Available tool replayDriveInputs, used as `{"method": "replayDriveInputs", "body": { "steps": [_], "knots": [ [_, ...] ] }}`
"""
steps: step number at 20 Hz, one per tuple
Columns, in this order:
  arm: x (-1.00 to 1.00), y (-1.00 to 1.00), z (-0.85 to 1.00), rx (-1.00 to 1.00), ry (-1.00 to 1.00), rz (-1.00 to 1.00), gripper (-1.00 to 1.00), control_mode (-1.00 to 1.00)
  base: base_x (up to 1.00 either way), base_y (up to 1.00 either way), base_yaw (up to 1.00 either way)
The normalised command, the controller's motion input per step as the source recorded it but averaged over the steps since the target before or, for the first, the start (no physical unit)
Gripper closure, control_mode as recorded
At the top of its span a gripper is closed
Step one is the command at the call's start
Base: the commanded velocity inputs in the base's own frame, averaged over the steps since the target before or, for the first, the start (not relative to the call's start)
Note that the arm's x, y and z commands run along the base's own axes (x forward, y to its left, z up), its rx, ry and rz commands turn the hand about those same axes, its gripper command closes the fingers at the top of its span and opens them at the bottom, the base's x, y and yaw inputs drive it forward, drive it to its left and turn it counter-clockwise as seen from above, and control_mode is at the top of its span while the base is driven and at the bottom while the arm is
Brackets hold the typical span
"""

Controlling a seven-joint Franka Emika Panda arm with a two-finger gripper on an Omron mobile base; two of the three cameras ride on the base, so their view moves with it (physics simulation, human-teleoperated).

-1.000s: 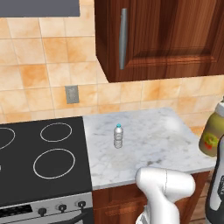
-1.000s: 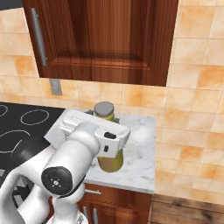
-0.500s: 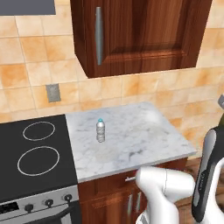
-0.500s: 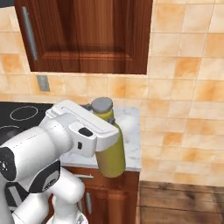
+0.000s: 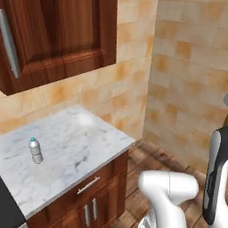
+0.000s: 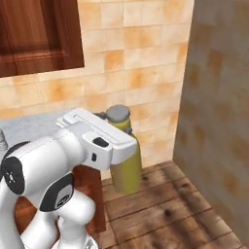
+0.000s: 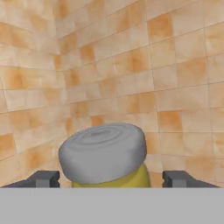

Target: Move the drinks to the dining counter.

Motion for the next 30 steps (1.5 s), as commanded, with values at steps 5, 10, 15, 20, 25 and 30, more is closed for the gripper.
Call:
{"method": "replayDriveInputs", "body": {
  "steps": [5, 10, 15, 20, 25, 30],
  "knots": [
    [0.0, 0.0, 0.0, 0.0, 0.0, 0.0, 1.0, 1.0, -0.02, 0.0, -0.95],
    [0.0, 0.0, 0.0, 0.0, 0.0, 0.0, 1.0, 1.0, 0.0, 0.0, -1.0],
    [0.0, 0.0, 0.0, 0.0, 0.0, 0.0, 1.0, 1.0, 0.0, 0.0, -1.0],
    [0.0, 0.0, 0.0, 0.0, 0.0, 0.0, 1.0, 1.0, 0.0, 0.0, -1.0],
    [0.0, 0.0, 0.0, 0.0, 0.0, 0.0, 1.0, 1.0, 0.0, -0.08, -0.91],
    [0.0, 0.0, 0.0, 0.0, 0.0, 0.0, 1.0, 1.0, 0.0, -0.14, -0.84]
  ]
}}
